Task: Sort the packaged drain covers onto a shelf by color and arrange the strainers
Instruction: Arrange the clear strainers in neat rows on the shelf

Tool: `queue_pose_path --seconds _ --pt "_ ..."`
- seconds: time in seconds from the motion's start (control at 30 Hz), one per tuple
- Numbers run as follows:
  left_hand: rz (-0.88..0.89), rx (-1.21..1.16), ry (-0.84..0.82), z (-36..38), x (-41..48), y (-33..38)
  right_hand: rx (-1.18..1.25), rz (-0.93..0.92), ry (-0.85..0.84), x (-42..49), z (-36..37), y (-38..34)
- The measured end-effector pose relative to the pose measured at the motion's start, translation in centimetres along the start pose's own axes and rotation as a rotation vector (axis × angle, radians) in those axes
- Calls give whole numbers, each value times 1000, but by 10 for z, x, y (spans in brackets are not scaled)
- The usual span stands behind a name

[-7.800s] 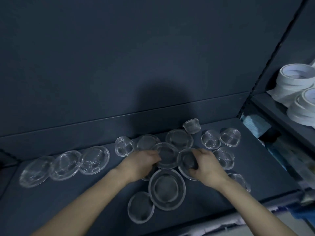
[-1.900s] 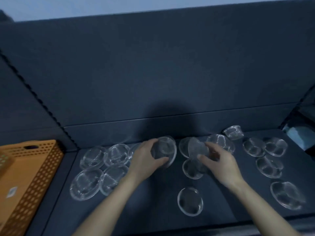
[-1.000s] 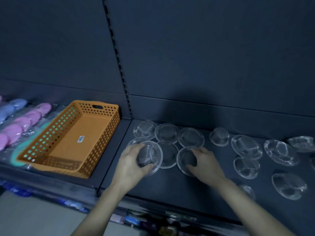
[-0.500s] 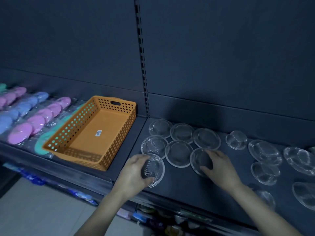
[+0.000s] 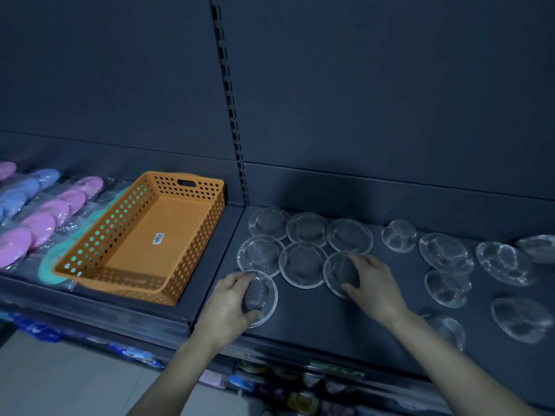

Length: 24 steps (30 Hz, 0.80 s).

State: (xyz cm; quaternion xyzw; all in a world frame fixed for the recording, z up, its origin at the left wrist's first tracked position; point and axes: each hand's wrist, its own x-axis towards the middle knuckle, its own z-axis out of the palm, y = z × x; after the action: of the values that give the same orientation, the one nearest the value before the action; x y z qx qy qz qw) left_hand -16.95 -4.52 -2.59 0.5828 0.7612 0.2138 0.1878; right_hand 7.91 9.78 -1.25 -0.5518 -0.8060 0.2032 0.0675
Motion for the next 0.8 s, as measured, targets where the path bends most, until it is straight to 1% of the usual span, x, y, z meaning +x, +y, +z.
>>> queue_pose_path --seconds 0.17,0.27,0.4,0.5,0.63,0.8 --pt "-2 23 -1 0 0 1 4 -25 8 2 -1 -1" --pt "24 87 18 1 -1 6 26 -39 9 0 -4 2" --pt "136 95 87 2 2 24 41 -46 49 -7 -15 11" --pt "223 57 90 9 12 48 58 -47 109 -15 -29 23" --pt "277 -10 9 26 27 85 25 -5 161 -28 -49 49" --pt "406 12 -74 51 55 135 -66 114 219 -38 -78 97"
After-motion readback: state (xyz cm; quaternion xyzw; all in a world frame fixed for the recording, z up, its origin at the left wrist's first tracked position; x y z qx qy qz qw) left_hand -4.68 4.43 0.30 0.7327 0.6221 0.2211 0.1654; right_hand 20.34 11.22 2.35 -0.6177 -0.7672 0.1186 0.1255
